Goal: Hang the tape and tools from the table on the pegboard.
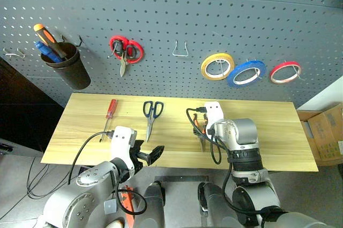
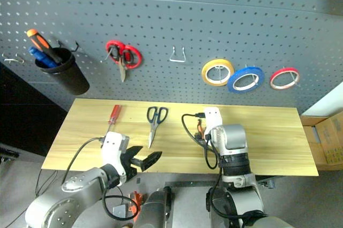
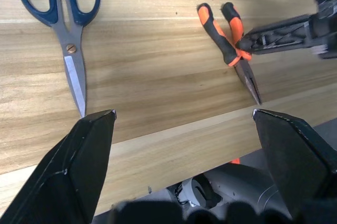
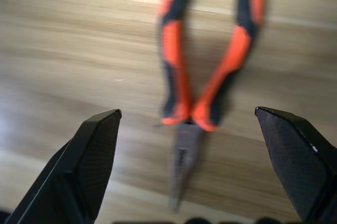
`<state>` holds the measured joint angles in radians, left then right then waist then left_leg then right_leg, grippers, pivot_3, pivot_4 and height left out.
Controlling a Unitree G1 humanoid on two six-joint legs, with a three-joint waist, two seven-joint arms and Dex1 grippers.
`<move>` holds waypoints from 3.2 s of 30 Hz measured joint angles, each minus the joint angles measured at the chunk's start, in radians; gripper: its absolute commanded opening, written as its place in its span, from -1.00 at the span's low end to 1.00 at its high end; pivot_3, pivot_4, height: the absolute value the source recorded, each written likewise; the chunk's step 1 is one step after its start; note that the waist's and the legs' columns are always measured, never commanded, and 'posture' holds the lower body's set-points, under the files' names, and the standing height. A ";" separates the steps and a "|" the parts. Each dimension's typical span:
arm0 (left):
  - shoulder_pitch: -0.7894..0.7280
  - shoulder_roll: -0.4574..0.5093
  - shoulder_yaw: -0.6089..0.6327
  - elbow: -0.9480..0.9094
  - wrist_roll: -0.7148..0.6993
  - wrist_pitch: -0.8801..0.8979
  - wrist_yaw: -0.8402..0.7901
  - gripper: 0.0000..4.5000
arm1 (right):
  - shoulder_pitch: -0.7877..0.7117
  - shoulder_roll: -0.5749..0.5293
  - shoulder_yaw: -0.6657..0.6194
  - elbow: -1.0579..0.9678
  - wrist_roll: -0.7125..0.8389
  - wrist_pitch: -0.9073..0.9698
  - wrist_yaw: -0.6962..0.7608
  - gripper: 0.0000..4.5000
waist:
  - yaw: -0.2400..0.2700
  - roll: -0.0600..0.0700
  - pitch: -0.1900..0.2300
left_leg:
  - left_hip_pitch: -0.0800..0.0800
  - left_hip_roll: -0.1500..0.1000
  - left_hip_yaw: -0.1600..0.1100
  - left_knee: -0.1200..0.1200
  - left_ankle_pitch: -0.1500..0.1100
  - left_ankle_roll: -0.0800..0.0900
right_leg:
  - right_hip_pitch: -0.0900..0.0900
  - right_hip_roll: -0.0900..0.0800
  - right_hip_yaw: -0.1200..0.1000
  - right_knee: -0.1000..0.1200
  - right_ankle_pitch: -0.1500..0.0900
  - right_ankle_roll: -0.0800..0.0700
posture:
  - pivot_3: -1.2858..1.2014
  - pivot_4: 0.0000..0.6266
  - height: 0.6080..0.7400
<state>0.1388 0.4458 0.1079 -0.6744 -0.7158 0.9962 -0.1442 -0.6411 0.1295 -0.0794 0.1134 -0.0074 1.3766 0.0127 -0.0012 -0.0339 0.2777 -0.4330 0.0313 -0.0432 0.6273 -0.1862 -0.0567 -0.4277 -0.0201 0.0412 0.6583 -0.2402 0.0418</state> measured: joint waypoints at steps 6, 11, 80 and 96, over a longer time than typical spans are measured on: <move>0.010 0.000 0.008 -0.004 0.000 0.002 0.002 1.00 | -0.024 0.000 -0.017 0.069 0.009 -0.048 -0.043 0.98 | -0.001 0.001 0.002 | 0.000 0.000 0.000 0.000 0.000 0.000 | 0.000 0.000 0.000 0.000 0.000 0.000 | 0.15 -0.04 1.00; 0.005 -0.019 0.012 -0.005 -0.012 0.002 0.002 1.00 | -0.041 0.000 -0.018 0.130 0.034 -0.095 -0.068 0.98 | 0.000 0.002 0.005 | 0.000 0.000 0.000 -0.001 0.000 0.000 | 0.000 0.000 0.000 -0.001 -0.001 0.000 | 0.15 0.01 1.00; -0.459 -0.069 0.242 0.011 -0.275 -0.222 0.152 1.00 | -0.080 -0.152 0.220 -0.361 0.125 -0.947 0.189 -0.07 | 0.028 -0.013 -0.053 | -0.009 -0.001 -0.008 -0.014 0.012 -0.012 | -0.009 0.001 -0.007 -0.009 0.013 0.002 | 0.19 -0.64 1.00; -0.440 -0.100 0.131 0.124 -0.195 -0.303 0.068 1.00 | -0.395 -0.084 0.132 0.522 -0.025 -1.643 -0.060 -0.07 | 0.034 -0.013 -0.056 | 0.002 -0.001 -0.008 -0.016 0.016 -0.009 | 0.005 0.001 -0.007 -0.012 0.018 -0.002 | 0.21 -0.53 1.00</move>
<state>-0.3012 0.3460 0.2390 -0.5509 -0.9109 0.6933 -0.0766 -1.0358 0.0453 0.0530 0.6355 -0.0322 -0.2662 -0.0472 0.0325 -0.0466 0.2220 -0.4305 0.0303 -0.0508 0.6111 -0.1703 -0.0658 -0.4228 -0.0188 0.0342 0.6462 -0.2226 0.0401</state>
